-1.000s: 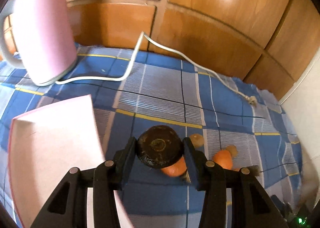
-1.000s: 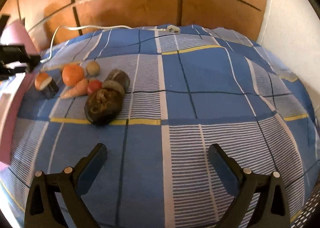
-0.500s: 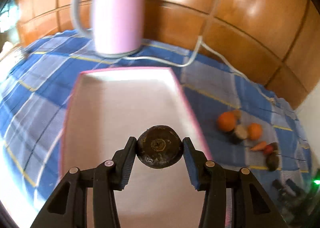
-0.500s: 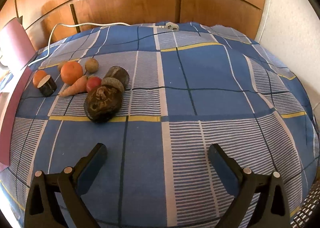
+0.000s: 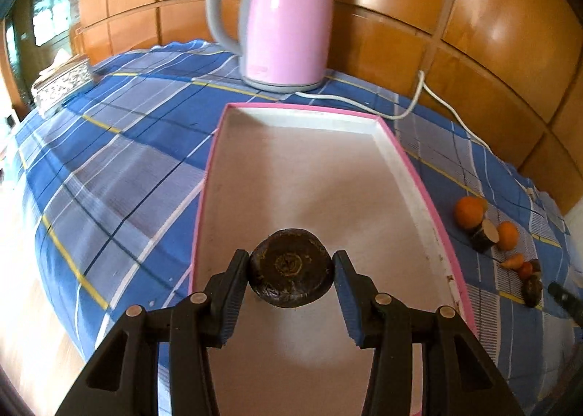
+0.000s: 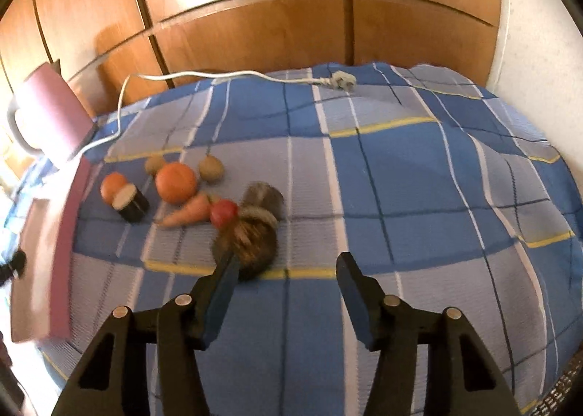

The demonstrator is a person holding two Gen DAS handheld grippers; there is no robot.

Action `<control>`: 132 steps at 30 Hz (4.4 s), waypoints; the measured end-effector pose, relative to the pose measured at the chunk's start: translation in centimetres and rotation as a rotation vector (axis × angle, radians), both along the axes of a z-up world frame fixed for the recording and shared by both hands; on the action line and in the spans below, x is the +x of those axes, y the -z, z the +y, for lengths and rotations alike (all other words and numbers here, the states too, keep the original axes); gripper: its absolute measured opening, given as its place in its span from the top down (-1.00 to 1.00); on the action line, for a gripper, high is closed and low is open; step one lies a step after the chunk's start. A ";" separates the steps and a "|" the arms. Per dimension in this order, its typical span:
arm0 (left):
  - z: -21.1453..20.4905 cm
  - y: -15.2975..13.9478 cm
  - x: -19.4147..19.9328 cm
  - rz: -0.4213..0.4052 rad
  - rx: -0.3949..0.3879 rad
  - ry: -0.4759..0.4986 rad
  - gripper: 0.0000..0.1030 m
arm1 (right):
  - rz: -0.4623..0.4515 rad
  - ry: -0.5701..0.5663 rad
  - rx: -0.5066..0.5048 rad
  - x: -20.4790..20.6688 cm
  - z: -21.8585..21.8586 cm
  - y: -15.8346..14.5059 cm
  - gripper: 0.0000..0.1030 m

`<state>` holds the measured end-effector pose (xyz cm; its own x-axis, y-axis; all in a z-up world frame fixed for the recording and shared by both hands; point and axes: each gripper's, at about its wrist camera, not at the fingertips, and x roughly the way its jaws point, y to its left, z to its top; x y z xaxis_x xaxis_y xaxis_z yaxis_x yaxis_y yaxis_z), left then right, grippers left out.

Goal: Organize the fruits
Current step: 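Carry the dark fruit into the tray with the left tool while the right tool grasps a dark cylindrical slice, then carry the dark cylindrical slice into the tray and open the right tool, then reach the left tool to the orange and grasp it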

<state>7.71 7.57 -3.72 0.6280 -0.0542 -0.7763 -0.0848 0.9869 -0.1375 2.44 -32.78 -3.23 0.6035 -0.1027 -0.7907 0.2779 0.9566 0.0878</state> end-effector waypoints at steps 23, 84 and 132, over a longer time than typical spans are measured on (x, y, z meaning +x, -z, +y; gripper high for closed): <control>0.0 -1.6 -4.5 -0.059 0.013 -0.019 -0.65 | 0.104 0.015 0.119 6.8 -0.7 2.6 0.30; 2.8 -2.0 -7.0 -0.061 -0.029 -0.100 -0.81 | 0.003 -0.570 0.041 2.3 22.0 -1.9 0.16; -7.3 -3.6 -5.1 -0.050 0.028 0.222 -0.80 | -0.025 -0.129 -0.037 -2.1 6.8 0.0 -0.05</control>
